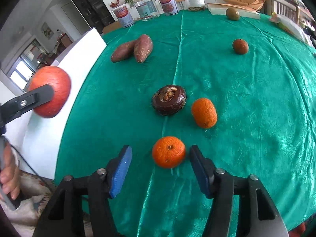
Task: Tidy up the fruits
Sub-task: 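Grasp the orange with the right tool while the left tool carries the apple, then release the apple and orange into the cardboard box with both tools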
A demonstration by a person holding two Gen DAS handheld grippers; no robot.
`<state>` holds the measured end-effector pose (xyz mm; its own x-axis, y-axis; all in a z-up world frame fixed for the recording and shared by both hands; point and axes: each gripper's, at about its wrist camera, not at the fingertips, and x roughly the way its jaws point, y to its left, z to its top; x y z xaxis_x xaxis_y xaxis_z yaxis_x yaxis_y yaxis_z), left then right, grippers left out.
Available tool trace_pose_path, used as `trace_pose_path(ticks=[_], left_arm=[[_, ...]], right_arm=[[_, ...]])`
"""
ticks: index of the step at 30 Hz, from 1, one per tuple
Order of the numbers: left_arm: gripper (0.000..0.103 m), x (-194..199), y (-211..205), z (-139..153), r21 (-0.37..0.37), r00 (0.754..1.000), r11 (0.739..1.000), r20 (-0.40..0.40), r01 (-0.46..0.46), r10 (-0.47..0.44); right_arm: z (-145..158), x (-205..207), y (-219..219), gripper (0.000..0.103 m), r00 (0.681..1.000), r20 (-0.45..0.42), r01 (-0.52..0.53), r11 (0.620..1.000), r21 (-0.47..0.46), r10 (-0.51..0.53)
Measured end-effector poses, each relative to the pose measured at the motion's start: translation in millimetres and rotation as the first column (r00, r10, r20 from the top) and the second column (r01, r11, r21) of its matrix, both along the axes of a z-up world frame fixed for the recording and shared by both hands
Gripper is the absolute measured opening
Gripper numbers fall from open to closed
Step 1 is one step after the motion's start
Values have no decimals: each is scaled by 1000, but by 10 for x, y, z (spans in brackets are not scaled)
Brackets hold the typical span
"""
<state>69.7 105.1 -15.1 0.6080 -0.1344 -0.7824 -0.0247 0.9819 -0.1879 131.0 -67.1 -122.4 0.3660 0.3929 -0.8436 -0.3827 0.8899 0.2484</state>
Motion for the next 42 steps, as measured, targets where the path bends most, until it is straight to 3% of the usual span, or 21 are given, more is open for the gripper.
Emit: trace_pose_path(ticks=[1,4,7,11,14,17,20,24,27,29,33,36,38,42], left_arm=[[70,-50,21,30,3,1000,1000,3,3,-3],[70,-255,177,212,-57,1000,998,6,16,-15],[70,-500,491,572,-111,999,994,42,12,-7],[70,-805,1109,903,-34,985,990,99,-136,138],[70,-878,1608,681,53,955,954,37,-294,293],[70,-898,2018,196,83,912,915,-86,-395,402],[70,-911,2219,-207,75,886,904,-181,-421,427],[70,-964,2337,-460,66,857,889,-243,-453,455],[70,-988,2385,-541,74,842,879,-258,-471,473],[71,-999,2390,-548,79,838,875,-260,-478,481],[75,-975,2305,-360,107,856,875,-182,-472,484],[81,-937,2135,-135,105,882,887,-104,-450,460],[85,-910,1952,28,97,902,900,-41,-424,429],[86,-777,1402,268,52,952,951,46,-305,302]], right_arm=[[-8,14,-15,31,1000,-11,5,1000,0,-5],[88,-33,-104,31,999,-29,28,998,47,-27],[448,-112,-55,31,999,-41,-24,989,146,30],[1101,-201,512,31,979,24,-203,949,243,203],[1343,-362,1234,31,924,56,-380,890,250,379],[1306,-574,1990,31,853,58,-520,831,199,519],[1143,-686,2578,31,791,27,-609,782,137,611],[867,-745,2992,31,755,-20,-655,755,44,656],[784,-730,3077,33,755,-31,-654,756,13,655],[785,-690,3059,51,765,-34,-643,766,27,643],[864,-616,2869,55,799,-3,-600,798,55,601],[979,-594,2517,63,831,64,-557,829,58,553],[1055,-647,2139,79,855,118,-513,857,53,505],[1040,-642,1390,90,913,181,-379,924,50,365]])
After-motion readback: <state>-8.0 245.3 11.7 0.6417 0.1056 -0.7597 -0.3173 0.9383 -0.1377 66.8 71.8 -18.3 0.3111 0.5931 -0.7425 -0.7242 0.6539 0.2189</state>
